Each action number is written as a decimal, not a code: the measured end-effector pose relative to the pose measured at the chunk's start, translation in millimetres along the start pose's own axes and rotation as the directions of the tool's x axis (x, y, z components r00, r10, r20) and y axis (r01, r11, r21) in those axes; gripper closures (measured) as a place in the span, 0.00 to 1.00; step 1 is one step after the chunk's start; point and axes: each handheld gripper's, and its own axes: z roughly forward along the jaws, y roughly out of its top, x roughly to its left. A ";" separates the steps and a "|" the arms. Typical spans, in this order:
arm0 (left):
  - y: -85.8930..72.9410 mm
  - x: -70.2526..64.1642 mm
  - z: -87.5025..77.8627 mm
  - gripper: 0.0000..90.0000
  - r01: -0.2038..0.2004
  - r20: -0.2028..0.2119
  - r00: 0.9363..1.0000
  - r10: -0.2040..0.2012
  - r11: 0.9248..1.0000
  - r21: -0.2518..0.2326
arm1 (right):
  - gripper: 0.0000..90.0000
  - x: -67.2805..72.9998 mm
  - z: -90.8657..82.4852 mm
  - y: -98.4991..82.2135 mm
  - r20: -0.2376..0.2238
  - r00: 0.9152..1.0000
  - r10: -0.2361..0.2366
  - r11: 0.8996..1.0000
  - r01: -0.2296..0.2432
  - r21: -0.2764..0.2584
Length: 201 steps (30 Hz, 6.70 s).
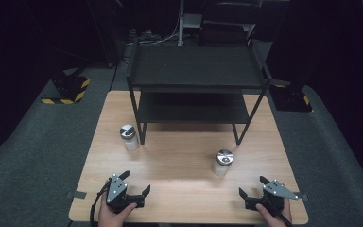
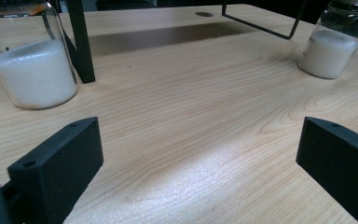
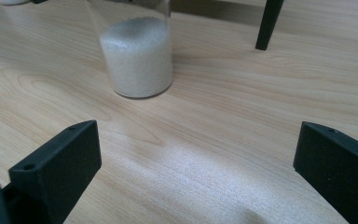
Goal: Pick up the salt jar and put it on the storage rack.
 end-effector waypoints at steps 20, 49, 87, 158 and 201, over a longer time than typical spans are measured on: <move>0.3 -6.8 0.3 0.01 -0.003 -0.033 0.999 0.003 1.000 0.002 | 0.00 -3.2 -0.9 -1.6 -0.011 1.000 0.017 1.000 -0.017 -0.008; 27.8 -5.7 8.9 0.01 0.011 -0.164 0.986 -0.022 0.998 -0.067 | 0.00 -4.9 -2.5 -4.5 -0.019 1.000 0.023 0.999 -0.023 -0.023; 64.0 33.9 90.6 0.02 0.067 -0.343 0.937 -0.072 0.997 -0.025 | 0.00 -3.7 -2.9 -4.8 -0.033 0.999 0.007 1.000 -0.008 -0.023; 48.5 17.2 72.8 0.34 0.082 -0.345 0.932 -0.114 0.991 -0.105 | 0.00 -5.3 -4.5 -8.4 -0.036 0.999 0.029 0.999 -0.030 -0.041; 79.9 -53.7 33.7 0.34 0.012 -0.224 0.974 -0.047 0.988 -0.154 | 0.00 -6.2 -5.0 -9.6 -0.044 0.999 0.024 0.999 -0.026 -0.048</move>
